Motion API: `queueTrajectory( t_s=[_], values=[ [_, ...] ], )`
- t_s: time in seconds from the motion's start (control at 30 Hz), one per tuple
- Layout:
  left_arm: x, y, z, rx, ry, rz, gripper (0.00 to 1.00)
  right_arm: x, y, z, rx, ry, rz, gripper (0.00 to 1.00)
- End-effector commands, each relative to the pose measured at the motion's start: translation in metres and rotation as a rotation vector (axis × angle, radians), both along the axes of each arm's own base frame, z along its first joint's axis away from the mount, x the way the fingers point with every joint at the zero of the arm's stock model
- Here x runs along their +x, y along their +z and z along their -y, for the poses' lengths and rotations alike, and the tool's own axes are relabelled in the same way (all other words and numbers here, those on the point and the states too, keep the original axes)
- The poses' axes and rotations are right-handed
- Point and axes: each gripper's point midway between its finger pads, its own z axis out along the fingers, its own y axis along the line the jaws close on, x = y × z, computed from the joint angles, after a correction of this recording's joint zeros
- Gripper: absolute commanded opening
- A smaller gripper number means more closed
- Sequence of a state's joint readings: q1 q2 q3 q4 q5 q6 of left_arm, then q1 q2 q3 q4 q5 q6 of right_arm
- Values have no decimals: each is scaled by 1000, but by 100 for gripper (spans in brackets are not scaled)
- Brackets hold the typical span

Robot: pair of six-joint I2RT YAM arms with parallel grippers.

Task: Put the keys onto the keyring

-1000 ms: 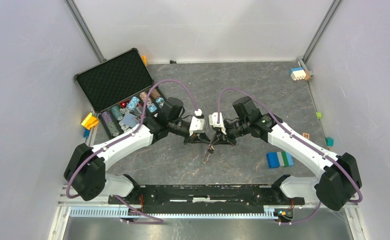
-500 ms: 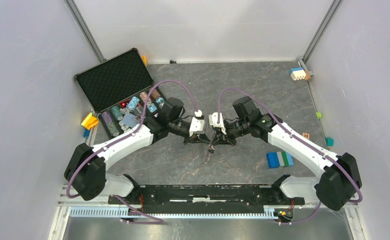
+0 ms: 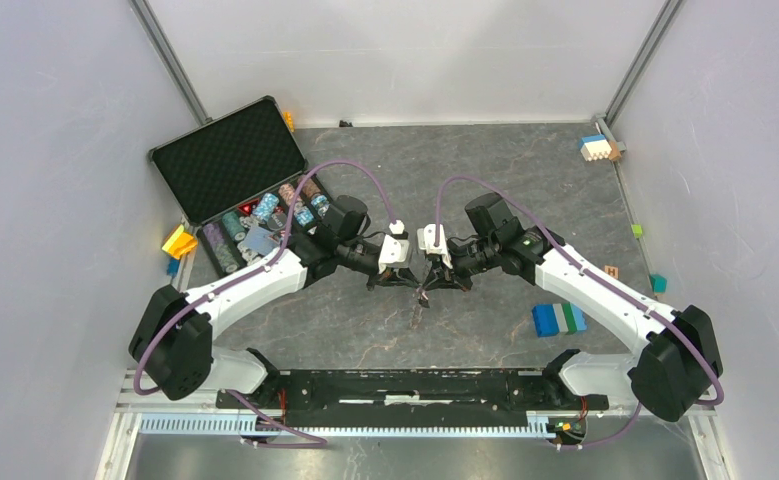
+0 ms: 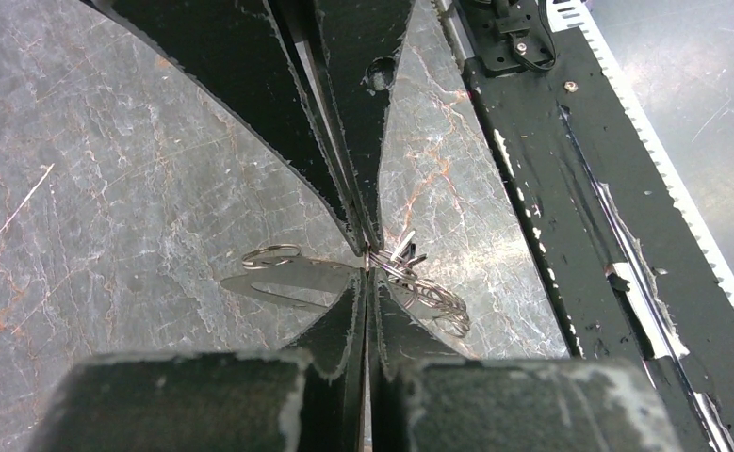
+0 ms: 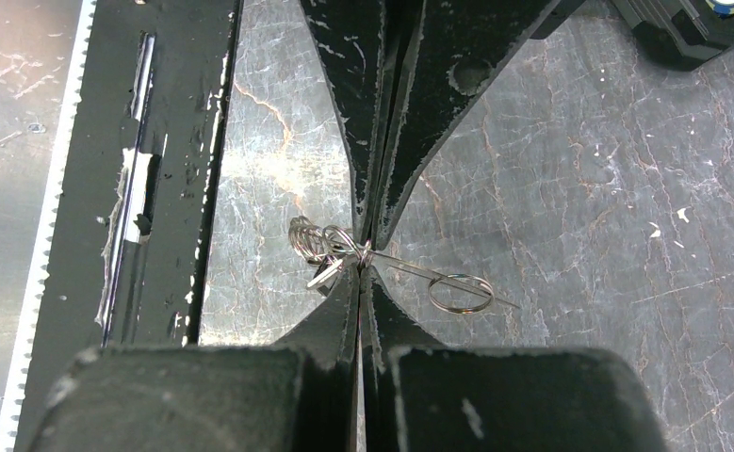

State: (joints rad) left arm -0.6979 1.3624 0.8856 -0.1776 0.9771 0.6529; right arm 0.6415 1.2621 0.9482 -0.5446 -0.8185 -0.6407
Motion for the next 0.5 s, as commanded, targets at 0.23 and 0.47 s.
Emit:
queueTrajectory(
  t_s=[0.23,0.47],
  values=[
    [-2,11,1,-58,16,13,2,5,19,-6,58,1,53,10],
    [8,29,-4,-109,58,15,2,8,23,-1,65,-22,64,26]
  ],
)
